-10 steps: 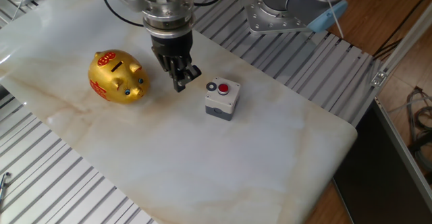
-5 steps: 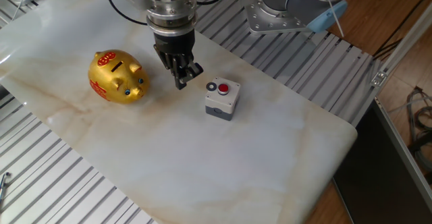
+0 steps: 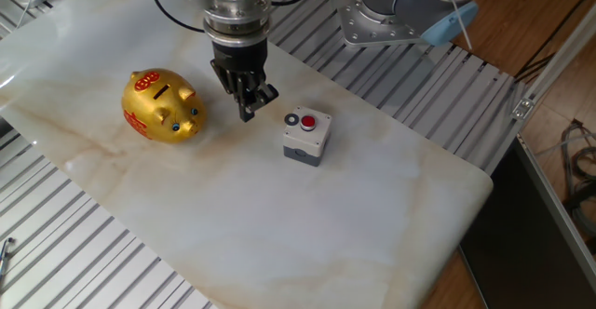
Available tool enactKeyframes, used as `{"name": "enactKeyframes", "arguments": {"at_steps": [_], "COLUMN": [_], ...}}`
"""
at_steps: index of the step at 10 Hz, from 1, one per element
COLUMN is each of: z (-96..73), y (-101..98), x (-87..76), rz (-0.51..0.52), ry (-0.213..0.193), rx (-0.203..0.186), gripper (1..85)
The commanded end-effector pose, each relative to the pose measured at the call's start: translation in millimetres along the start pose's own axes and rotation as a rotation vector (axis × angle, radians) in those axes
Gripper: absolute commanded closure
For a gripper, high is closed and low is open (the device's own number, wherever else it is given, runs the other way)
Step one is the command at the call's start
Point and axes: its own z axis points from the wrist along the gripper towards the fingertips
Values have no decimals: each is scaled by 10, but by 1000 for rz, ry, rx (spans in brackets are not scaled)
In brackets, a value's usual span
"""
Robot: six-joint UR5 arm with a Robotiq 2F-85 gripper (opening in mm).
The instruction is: Drop coins into a piggy bank
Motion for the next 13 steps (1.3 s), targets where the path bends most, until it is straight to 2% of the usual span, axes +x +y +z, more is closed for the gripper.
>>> {"name": "enactKeyframes", "arguments": {"at_steps": [1,2,6,8,10,11,13], "z": [5,4,6,1,1,2,-16], "y": [14,23,-85,11,-136,-103,27], "x": [-37,-77,67,166,163,151,183], "rz": [-13,-18,3,-1,-63,-77,-73], "ry": [-20,-35,21,59,59,54,53], "rx": [-27,-30,12,-26,29,16,-40], "gripper": [847,847,847,847,847,847,847]}}
